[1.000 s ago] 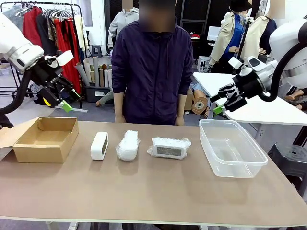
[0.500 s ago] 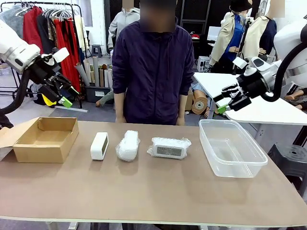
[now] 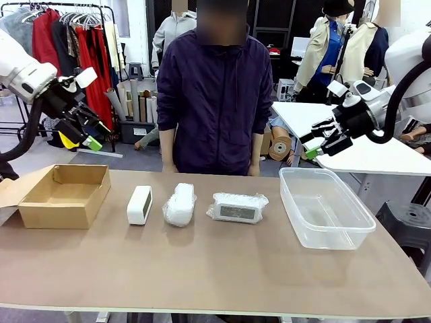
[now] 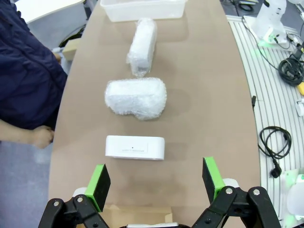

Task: Separate and place wrapped and unwrapped clocks.
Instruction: Pick up the Digital clock indicated by the person.

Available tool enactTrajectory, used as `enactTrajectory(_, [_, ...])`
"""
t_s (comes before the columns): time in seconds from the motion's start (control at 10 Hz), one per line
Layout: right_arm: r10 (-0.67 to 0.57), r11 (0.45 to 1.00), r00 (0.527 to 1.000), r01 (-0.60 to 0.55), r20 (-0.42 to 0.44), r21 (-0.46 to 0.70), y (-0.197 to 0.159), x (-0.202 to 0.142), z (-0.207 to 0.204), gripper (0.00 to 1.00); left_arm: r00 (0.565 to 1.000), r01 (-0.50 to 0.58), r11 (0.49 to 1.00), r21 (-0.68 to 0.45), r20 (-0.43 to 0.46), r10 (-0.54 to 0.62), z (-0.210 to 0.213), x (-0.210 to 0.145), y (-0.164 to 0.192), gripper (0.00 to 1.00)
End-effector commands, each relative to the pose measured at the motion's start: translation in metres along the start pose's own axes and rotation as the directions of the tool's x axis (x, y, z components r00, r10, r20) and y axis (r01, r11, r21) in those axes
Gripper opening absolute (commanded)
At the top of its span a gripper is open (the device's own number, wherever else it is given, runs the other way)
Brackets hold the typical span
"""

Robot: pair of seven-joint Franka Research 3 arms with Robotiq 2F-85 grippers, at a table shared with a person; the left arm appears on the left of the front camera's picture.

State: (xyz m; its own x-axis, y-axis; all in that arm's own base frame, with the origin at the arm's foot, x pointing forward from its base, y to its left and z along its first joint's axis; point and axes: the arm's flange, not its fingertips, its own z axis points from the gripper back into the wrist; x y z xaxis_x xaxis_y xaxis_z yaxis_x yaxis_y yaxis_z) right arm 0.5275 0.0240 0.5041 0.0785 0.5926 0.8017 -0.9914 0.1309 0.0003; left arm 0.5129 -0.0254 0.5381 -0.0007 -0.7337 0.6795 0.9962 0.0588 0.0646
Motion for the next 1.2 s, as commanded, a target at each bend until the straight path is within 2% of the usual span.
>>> enactTrajectory(0.0, [0.004,1.0,1.0,-0.004,-0.005,0.0,0.0005,0.0006,0.0012,1.0,1.0,0.013,1.0,-0.004,0.005,-0.013,0.0027,-0.0009,-0.001,1.0])
enactTrajectory(1.1, [0.004,1.0,1.0,-0.004,-0.005,0.0,0.0005,0.0006,0.0012,1.0,1.0,0.013,1.0,-0.004,0.005,-0.013,0.0027,-0.0009,-0.001,1.0])
